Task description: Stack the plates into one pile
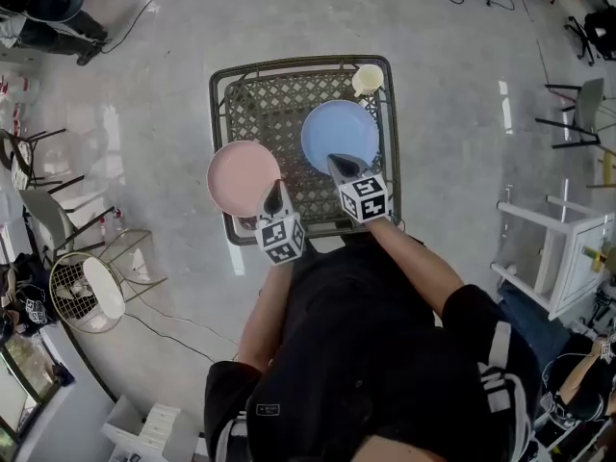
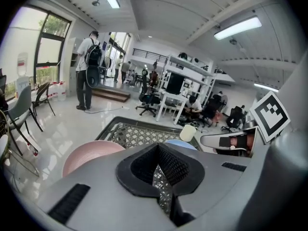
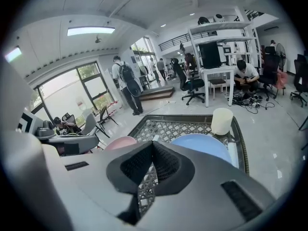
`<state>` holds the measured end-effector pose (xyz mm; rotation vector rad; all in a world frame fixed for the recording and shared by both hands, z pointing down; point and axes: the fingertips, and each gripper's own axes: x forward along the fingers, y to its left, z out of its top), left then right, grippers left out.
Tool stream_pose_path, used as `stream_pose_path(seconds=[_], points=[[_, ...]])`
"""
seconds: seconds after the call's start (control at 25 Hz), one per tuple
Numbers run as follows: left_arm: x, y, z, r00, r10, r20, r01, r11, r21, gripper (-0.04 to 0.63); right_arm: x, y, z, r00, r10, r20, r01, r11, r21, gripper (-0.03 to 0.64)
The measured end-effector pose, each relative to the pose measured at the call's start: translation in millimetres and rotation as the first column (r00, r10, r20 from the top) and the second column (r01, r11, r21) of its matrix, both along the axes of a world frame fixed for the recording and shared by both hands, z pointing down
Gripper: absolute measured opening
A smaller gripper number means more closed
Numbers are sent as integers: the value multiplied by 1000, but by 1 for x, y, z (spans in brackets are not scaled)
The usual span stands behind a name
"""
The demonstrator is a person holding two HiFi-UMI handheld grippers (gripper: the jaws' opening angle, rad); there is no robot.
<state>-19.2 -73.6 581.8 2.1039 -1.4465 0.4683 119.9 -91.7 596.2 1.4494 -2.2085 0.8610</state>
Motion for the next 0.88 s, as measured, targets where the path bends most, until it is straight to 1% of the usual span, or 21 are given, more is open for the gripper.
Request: stream_pose_path(seconds=[0.12,0.28,0.48,0.6,0.72,0.84,0.88], points=[[27,-3,4,1000,5,7,-5,1000,-1,14,30,-1,3,1000,12,4,-12,1000,-4,11],[56,-9,13,1000,-9,24,10,1000,-8,15,68,-3,10,1000,15,3,-15,1000,-13,11],[84,-15,37,997,-27,74,31,999,-43,15,116,-6,30,999,25,-25,-26,999,-43,11],[96,-18,57,995,-19,100,27,996,-81,15,139,-10,52,998,42,-47,-46,995,-84,11],[106,-23,83,995,-5,99,19,991,-136,15,158,-17,80,995,62,-75,-72,988,-138,11],[112,-25,110,996,-9,89,27,978,-208,20,173,-19,106,992,73,-101,-91,977,-193,12],[112,-25,119,996,-12,89,33,971,-236,46,176,-19,113,992,74,-107,-95,973,-210,12]])
